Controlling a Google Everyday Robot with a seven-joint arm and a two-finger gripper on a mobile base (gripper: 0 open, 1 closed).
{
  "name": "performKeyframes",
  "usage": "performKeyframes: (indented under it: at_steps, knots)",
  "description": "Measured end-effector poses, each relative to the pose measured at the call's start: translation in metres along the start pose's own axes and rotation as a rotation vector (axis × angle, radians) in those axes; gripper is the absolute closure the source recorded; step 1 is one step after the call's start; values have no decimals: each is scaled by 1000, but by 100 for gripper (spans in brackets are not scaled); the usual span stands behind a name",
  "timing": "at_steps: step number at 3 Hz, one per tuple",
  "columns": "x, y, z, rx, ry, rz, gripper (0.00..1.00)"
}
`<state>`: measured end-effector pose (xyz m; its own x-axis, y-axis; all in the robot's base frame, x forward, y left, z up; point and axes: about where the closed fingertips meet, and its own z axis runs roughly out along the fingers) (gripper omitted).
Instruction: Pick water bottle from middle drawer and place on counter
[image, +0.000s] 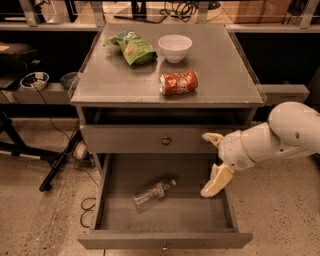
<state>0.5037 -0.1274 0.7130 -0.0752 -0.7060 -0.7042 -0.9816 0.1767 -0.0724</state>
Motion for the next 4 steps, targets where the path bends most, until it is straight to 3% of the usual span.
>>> performKeyframes:
  at_steps: [1,2,3,4]
  knots:
    - [-2,4,2,3,-3,-7,0]
    - [14,8,13,50,-36,12,0]
    - [41,5,32,86,-41,41,0]
    - [74,4,59,90,-27,75,0]
